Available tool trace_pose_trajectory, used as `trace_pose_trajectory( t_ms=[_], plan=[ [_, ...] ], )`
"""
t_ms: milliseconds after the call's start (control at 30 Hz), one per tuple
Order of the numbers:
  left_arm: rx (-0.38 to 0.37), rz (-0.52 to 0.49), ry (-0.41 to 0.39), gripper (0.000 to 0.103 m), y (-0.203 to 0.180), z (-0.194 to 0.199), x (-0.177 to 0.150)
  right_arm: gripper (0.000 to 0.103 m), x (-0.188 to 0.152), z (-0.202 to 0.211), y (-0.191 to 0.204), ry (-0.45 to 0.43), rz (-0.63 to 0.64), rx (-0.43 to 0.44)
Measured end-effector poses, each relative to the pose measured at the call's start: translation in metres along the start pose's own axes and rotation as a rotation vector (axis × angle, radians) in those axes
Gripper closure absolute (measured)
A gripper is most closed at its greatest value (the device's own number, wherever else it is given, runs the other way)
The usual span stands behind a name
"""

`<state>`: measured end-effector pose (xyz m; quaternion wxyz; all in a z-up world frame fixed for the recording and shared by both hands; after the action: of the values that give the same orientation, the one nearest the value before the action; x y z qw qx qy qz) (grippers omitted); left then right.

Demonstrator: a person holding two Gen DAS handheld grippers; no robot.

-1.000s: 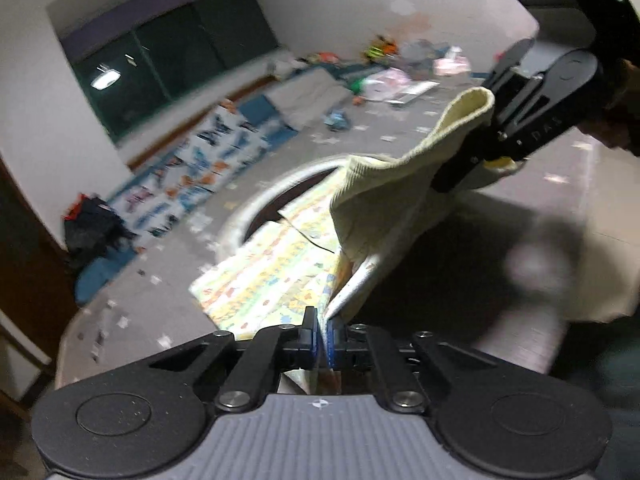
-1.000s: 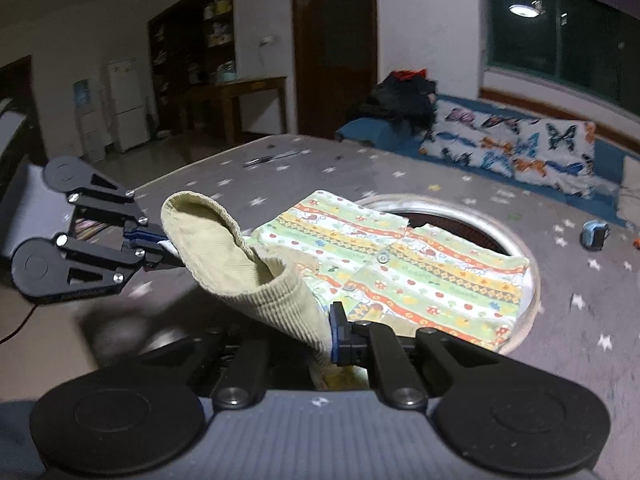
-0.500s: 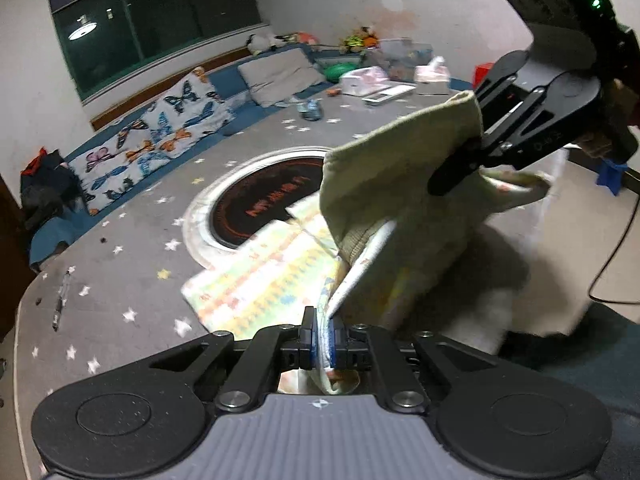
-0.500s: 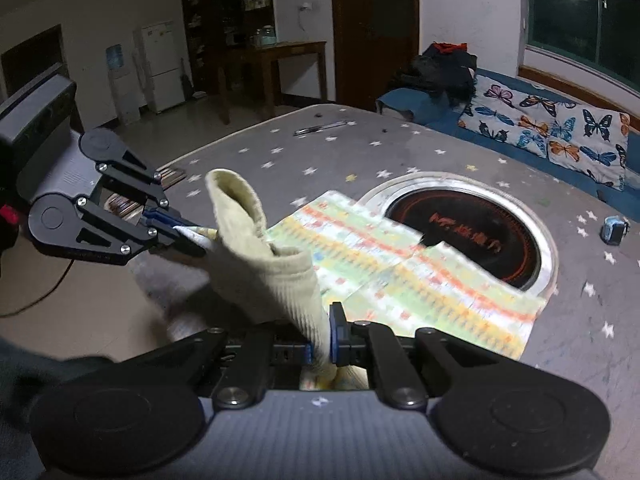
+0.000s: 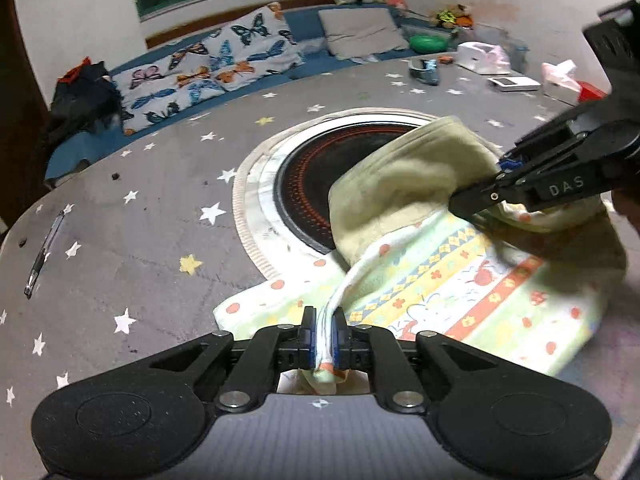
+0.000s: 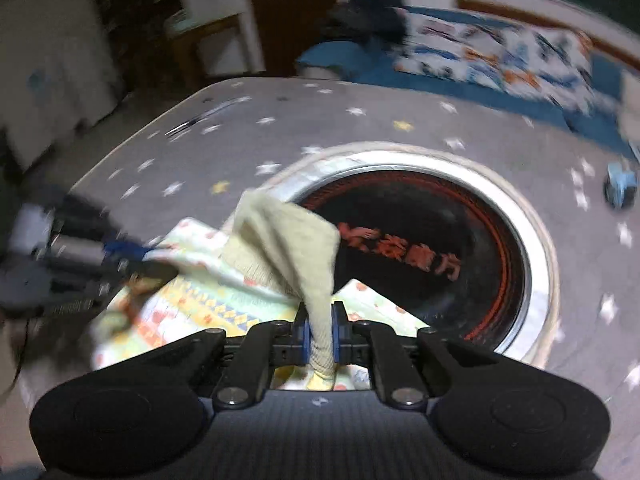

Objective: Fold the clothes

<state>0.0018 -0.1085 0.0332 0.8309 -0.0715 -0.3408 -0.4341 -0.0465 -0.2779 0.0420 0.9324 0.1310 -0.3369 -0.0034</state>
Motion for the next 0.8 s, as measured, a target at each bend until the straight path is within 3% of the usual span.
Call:
trace_pose_trajectory(
  t_ms=[33, 167, 300, 467, 567, 667, 733, 800],
  plan=[
    [0.0, 0.021, -0.001, 0.092, 0.002, -0.001, -0.001, 0.081, -0.002, -0.001, -0.006, -0.029, -0.029, -0.013],
    [0.044, 0.067, -0.011, 0.076, 0.012, 0.001, 0.0, 0.079, -0.009, 0.004, -0.027, -0.143, -0.106, -0.084],
    [0.126, 0.077, -0.014, 0.075, 0.022, 0.002, 0.003, 0.077, -0.013, 0.032, -0.037, -0.227, -0.136, -0.104],
    [0.19, 0.144, -0.011, 0.077, 0.039, 0.004, 0.01, 0.078, -0.034, 0.054, -0.016, -0.216, -0.066, -0.055],
    [0.16, 0.139, -0.05, 0.077, 0.029, 0.02, 0.016, 0.08, -0.044, 0.042, -0.017, -0.177, -0.078, -0.057],
    [0.11, 0.111, -0.086, 0.077, 0.011, 0.034, 0.022, 0.08, -0.048, 0.024, -0.041, -0.143, -0.168, -0.122],
    [0.048, 0.12, -0.092, 0.077, 0.002, 0.036, 0.024, 0.089, -0.047, 0.021, -0.051, -0.15, -0.227, -0.132],
    [-0.006, 0.123, -0.096, 0.077, -0.007, 0.034, 0.027, 0.087, -0.045, 0.022, -0.055, -0.163, -0.255, -0.131]
  ],
)
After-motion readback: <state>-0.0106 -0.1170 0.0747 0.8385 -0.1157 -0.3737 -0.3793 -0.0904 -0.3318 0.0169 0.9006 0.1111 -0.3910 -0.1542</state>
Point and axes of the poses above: each gripper's, at about its wrist camera, not at the fingertips, and z roughly against the way its jaws point, y to its left, x to its top, the point moved 3 cm from there along -z, roughly the way its jaws point, and after that the axes turned 7 degrees about -z, right-handed, at the moved point
